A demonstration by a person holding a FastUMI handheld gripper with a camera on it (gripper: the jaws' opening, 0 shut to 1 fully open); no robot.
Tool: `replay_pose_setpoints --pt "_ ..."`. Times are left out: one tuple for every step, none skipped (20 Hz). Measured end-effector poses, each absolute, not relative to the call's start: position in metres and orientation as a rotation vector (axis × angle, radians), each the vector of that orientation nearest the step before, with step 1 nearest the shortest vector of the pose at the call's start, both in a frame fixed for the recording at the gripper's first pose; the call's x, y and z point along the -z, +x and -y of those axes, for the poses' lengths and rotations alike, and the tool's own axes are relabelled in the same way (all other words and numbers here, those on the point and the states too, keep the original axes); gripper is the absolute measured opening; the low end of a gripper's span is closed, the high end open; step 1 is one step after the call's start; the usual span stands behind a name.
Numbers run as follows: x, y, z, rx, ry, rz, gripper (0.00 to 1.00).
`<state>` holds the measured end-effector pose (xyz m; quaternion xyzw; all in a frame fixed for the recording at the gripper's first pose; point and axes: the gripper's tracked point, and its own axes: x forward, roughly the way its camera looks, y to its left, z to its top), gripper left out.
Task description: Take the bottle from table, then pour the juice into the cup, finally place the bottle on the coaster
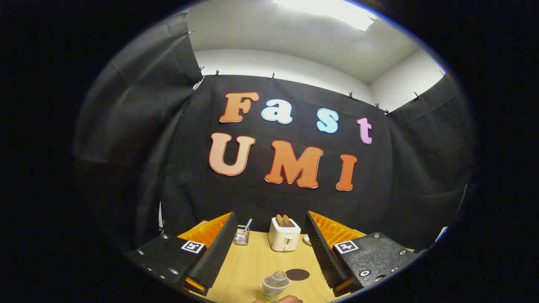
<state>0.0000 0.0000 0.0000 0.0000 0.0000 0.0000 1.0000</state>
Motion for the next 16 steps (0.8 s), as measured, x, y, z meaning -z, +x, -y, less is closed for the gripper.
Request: replay_pose_setpoints --pt "-0.006 0.004 0.000 -0.006 0.002 0.003 0.96" --pt "-0.010 0.008 0.001 -0.012 0.000 0.002 0.96" --pt "-0.011 0.011 0.005 -0.011 -0.009 -0.008 0.96" --pt "-0.011 0.013 0.013 0.001 -0.017 -0.031 0.96" --pt "-0.009 0.013 0.023 0.022 -0.026 -0.056 0.96" --pt "-0.010 0.011 0.031 0.043 -0.036 -0.069 0.96" --pt "-0.010 0.008 0.037 0.070 -0.041 -0.079 0.96" --pt "-0.008 0.004 0.041 0.093 -0.045 -0.079 0.96" --pt "-0.006 0.001 0.042 0.100 -0.046 -0.075 0.96" --pt "-0.005 -0.003 0.042 0.103 -0.044 -0.067 0.96" --pt "-0.005 -0.005 0.043 0.104 -0.041 -0.059 0.96" --pt "-0.006 -0.007 0.044 0.106 -0.041 -0.058 0.96" --pt "-0.007 -0.010 0.046 0.108 -0.043 -0.059 0.96" --pt "-0.011 -0.012 0.049 0.110 -0.041 -0.055 0.96" --pt "-0.017 -0.013 0.048 0.095 -0.032 -0.046 0.96" --pt "-0.024 -0.016 0.042 0.063 -0.021 -0.024 0.96"
